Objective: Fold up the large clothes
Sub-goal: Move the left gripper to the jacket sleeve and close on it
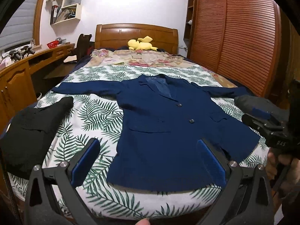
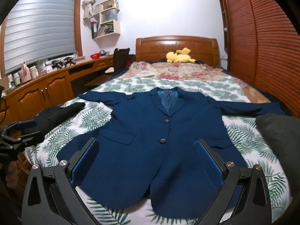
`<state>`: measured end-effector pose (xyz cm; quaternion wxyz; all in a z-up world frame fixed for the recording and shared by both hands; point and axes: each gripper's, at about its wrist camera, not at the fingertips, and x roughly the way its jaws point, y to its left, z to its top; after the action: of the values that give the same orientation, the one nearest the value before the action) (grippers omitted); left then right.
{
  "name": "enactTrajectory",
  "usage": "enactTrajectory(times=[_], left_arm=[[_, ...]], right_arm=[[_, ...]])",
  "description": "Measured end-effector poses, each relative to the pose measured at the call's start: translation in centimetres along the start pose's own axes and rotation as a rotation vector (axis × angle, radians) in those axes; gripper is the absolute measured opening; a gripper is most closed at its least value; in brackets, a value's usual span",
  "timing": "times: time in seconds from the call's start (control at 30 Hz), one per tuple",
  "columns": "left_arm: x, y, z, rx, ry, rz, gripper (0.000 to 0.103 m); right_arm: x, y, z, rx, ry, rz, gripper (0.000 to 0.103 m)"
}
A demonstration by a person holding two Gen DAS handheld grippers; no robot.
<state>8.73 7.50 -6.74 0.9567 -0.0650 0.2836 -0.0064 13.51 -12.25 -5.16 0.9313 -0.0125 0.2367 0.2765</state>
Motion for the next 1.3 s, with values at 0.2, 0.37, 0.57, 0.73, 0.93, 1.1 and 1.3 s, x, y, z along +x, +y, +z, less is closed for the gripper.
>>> enactTrajectory(times=[0.2,0.37,0.57,0.73,0.93,1.1,1.3], left_arm=[[1.9,2.1,1.1,-0.015,0.029,0.046,0.103],[4.0,4.4,2.5,-0.017,0.027,0.087,0.103],[8.7,7.1,4.8,-0.019,0.061,0.119,0.103],[13.7,9.0,6.9,-0.014,0.097,0.133,0.103],[19.8,11.1,9.4,-0.061,0.127,0.125,0.099],[23.2,12.9,11.8,-0.146,0.106,0.079,0.098],[28.5,15.4,14.1,-0.232,0.119,0.055,0.092]], right_arm=[[4.3,0.1,1.3,-0.011,0.011,0.042,0.103],[9.3,0.8,2.5,-0.028,0.023,0.090,0.103],[15.7,1.5,3.9,-0.064,0.041,0.127,0.103],[20.3,1.5,3.1,-0.091,0.121,0.176,0.103],[22.7,1.2,1.0,-0.093,0.194,0.189,0.103],[23.2,0.2,0.8,-0.039,0.204,0.199,0.103],[23.7,-0.6,0.7,0.012,0.217,0.195,0.103]])
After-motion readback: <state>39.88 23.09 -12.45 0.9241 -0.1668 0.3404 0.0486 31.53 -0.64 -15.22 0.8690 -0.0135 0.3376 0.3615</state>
